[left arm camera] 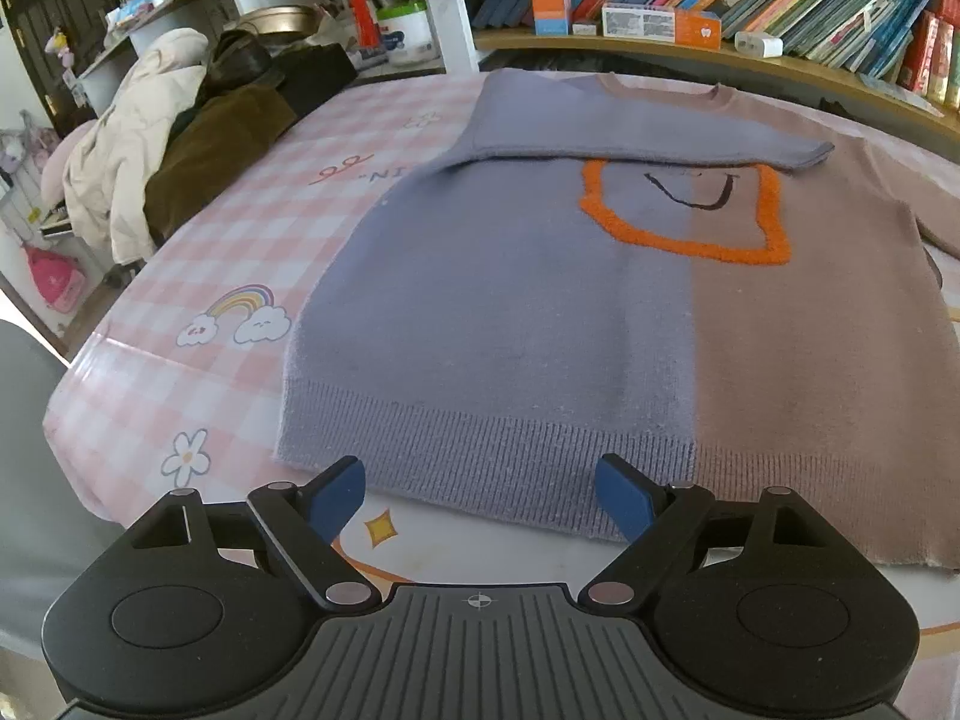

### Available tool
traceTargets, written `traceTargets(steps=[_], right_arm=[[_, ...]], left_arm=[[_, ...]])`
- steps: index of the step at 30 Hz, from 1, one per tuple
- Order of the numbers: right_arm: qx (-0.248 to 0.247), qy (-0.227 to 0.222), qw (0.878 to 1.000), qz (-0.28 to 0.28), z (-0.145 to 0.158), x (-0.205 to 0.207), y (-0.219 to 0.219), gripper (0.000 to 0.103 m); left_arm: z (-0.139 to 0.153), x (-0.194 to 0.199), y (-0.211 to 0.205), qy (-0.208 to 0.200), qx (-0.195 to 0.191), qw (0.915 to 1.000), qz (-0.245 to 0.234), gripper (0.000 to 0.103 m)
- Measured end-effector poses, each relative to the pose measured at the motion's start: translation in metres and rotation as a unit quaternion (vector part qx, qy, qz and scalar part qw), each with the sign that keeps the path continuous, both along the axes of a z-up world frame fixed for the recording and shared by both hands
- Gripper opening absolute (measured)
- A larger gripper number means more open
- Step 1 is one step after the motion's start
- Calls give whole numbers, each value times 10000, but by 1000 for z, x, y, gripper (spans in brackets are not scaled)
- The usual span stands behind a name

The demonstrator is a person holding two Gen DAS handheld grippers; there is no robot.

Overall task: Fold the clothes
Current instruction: 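Grasp the pink sleeve cuff with the right gripper, then lift the pink sleeve with the right gripper, fold it across the body, release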

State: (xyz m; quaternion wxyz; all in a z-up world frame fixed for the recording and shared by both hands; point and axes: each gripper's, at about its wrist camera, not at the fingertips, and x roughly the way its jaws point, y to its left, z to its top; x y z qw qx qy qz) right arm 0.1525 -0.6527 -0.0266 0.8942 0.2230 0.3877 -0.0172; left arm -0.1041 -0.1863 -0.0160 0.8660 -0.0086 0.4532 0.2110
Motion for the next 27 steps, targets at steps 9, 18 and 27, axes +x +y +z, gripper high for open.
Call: traceTargets(steps=[9, 18, 27], right_arm=[[-226, 322, 9990, -235, 5, 3, -7, 6], [-19, -585, 9981, 197, 67, -6, 18, 5], [238, -1412, 9848, 980, 136, -1, 112, 5]], left_arm=[[1, 1, 4, -105, -27, 9999, 49, 86], [5, 2, 12, -325, -46, 9994, -110, 86], [12, -5, 40, -596, -133, 9975, -358, 86]])
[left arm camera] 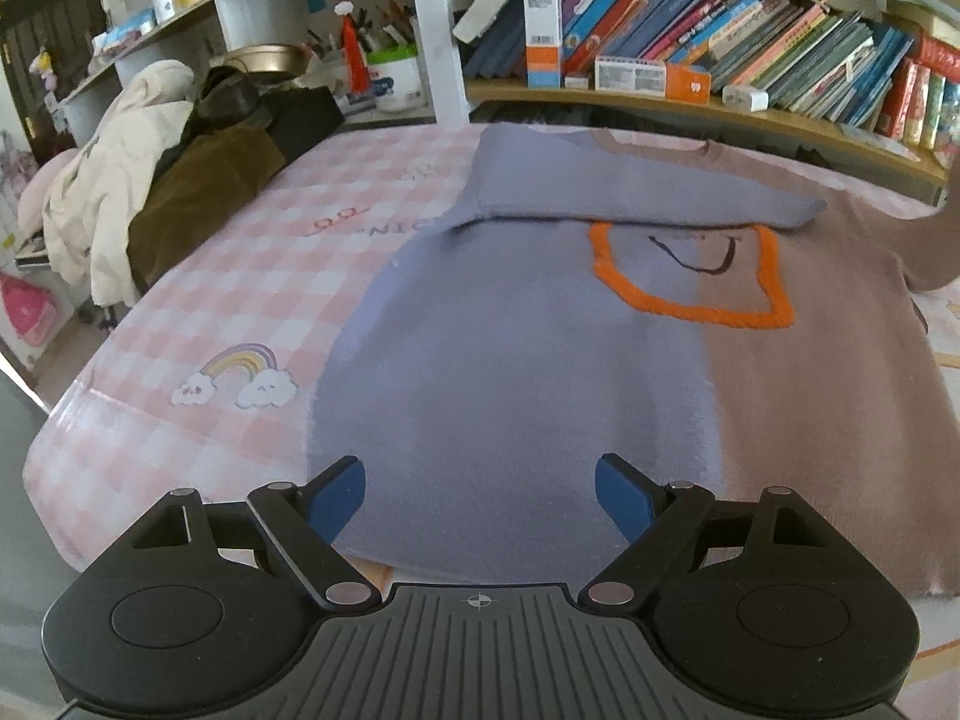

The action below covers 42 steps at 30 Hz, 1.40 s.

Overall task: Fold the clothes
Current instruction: 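Lift the pink sleeve with the right gripper, fold it across the body, release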

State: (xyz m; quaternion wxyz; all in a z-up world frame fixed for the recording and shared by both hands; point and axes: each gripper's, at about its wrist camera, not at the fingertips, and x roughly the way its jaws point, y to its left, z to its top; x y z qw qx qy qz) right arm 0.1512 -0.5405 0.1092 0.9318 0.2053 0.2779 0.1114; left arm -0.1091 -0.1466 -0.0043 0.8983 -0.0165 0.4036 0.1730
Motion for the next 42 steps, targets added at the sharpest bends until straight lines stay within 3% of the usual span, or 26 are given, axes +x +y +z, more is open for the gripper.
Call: traceTargets(steps=[7, 13, 21, 32, 35, 37, 38, 39, 42], right_arm=[[-166, -382, 9975, 567, 26, 4, 107, 5], [-305, -373, 9947, 905, 24, 8, 194, 5], [-798, -144, 9886, 1266, -13, 9, 292, 5], [-1292, 613, 9795, 1421, -79, 13, 346, 6], [-1209, 832, 9760, 1611, -93, 15, 354, 14], [-1110, 994, 9722, 1806, -101, 14, 359, 31], [-1063, 1011, 9703, 1921, -101, 11, 360, 44], [-1017, 1026, 9683, 2036, -102, 7, 361, 50], [-971, 1022, 9611, 2374, -99, -8, 362, 55]], left_arm=[[10, -19, 51, -251, -49, 9997, 37, 86], [13, -34, 94, -384, -141, 9991, 146, 86], [20, -47, 123, -582, -95, 9983, 14, 86], [14, -61, 143, -461, -152, 9988, -55, 86], [12, -61, 148, -427, -171, 9989, -89, 87], [11, -60, 150, -418, -175, 9989, -138, 86], [11, -59, 151, -421, -174, 9988, -160, 87], [11, -58, 152, -431, -181, 9987, -184, 87], [10, -54, 155, -472, -232, 9983, -264, 87]])
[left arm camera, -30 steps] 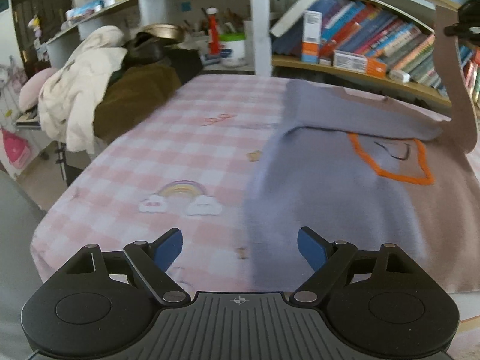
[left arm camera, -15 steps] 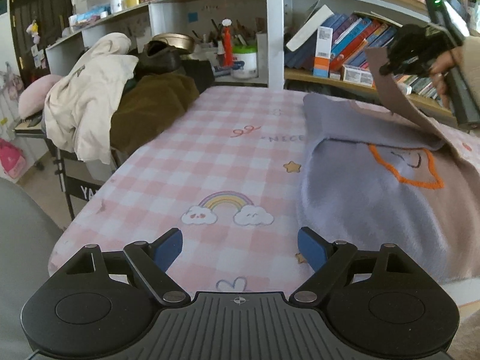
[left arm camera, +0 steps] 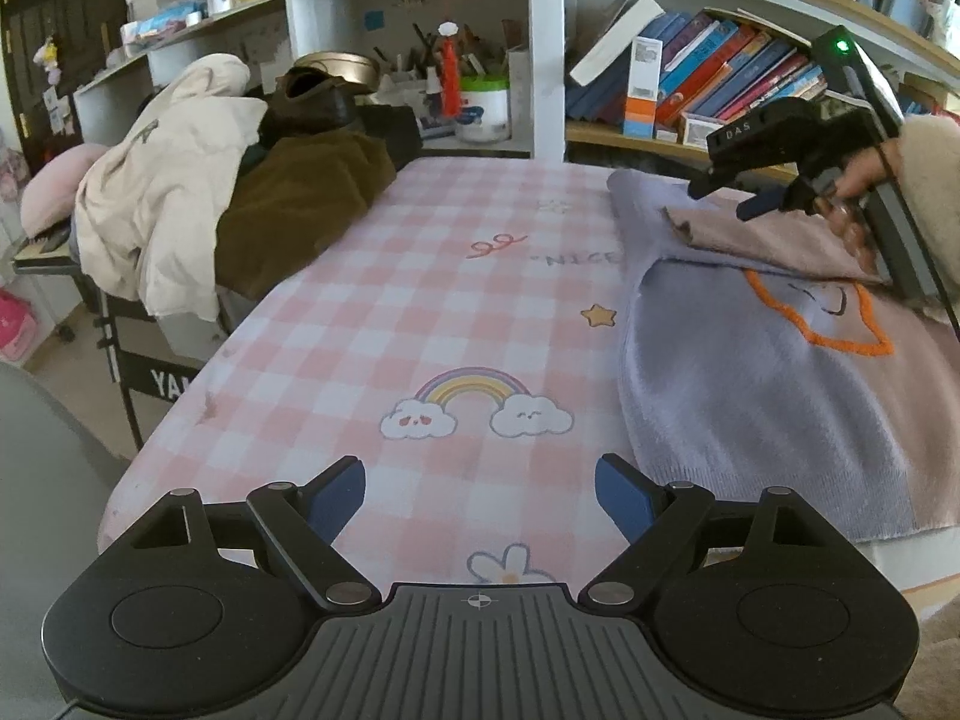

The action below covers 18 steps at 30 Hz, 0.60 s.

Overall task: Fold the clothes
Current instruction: 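Lift the pink sleeve with the right gripper, fold it across the body, release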

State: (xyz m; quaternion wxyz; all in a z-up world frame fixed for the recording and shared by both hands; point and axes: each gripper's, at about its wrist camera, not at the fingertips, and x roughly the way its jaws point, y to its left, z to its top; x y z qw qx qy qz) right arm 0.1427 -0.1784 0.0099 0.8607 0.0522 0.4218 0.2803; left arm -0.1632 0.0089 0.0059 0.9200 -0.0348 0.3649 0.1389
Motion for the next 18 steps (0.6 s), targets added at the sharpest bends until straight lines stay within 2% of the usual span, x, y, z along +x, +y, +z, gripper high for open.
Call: traceTargets(steps=[4, 8, 13, 18], right_arm=[[-148, -79, 9997, 152, 7, -29, -10, 57], [-268, -11, 9996, -70, 6, -62, -43, 58], [-378, 236, 9970, -629, -5, -109, -104, 59], [-549, 234, 9875, -1462, -10, -155, -158, 59]], left_arm=[[-1, 10, 4, -132, -136, 9997, -148, 86], [-1, 24, 5, -262, -239, 9988, -346, 86], [-8, 47, 7, -134, -392, 9983, -413, 86], [-16, 65, 1, 52, -546, 9964, -644, 86]])
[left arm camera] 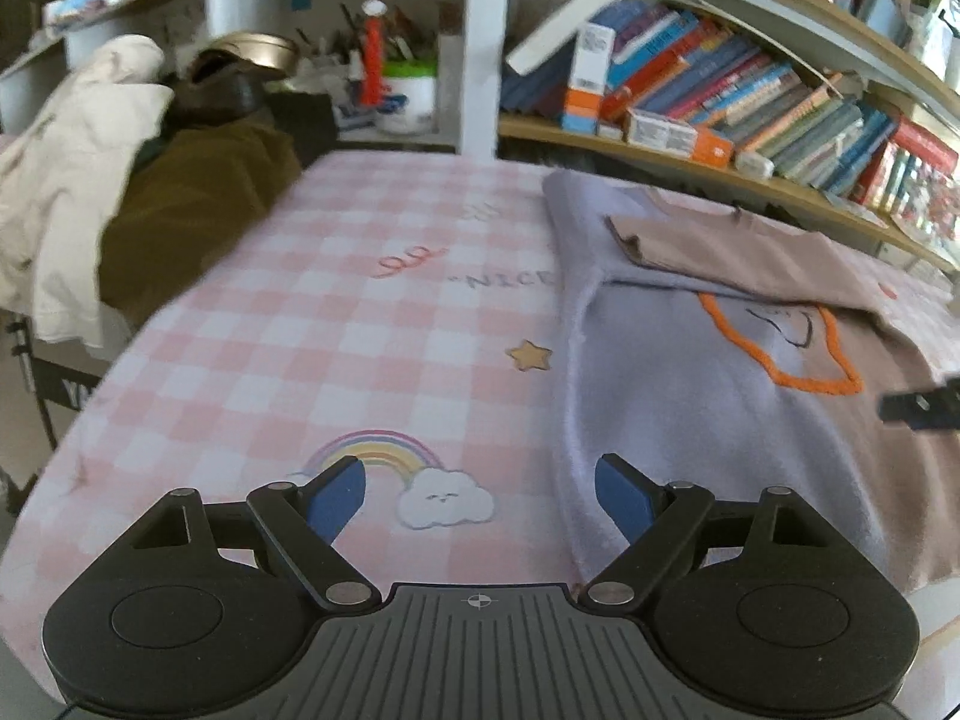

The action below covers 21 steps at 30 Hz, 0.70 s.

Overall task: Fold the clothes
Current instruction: 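Lift the pink sleeve with the right gripper, fold it across the body, release, then grasp the pink side edge with the right gripper while the left gripper grasps the lavender side edge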

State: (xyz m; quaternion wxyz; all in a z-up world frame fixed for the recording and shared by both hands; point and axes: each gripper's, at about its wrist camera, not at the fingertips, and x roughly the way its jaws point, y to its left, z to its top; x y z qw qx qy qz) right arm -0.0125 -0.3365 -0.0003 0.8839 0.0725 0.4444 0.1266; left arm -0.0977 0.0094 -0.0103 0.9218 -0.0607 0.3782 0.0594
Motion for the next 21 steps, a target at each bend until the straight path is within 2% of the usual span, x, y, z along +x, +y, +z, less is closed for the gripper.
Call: traceTargets(steps=[6, 9, 18, 21], right_arm=[[-230, -258, 9950, -942, 2, -37, -44, 58], [-302, -253, 9920, -1204, 2, -43, -61, 57], [-220, -155, 9888, -1470, -2, -64, -85, 57], [-158, -99, 9895, -1435, -6, -71, -87, 56]], left_arm=[[-6, 10, -16, 69, 16, 9995, -311, 86], [-8, 12, -18, 104, -25, 9994, -324, 86], [-4, -4, -23, -17, -30, 9998, -191, 86], [-5, -9, -22, -50, -201, 9995, -253, 85]])
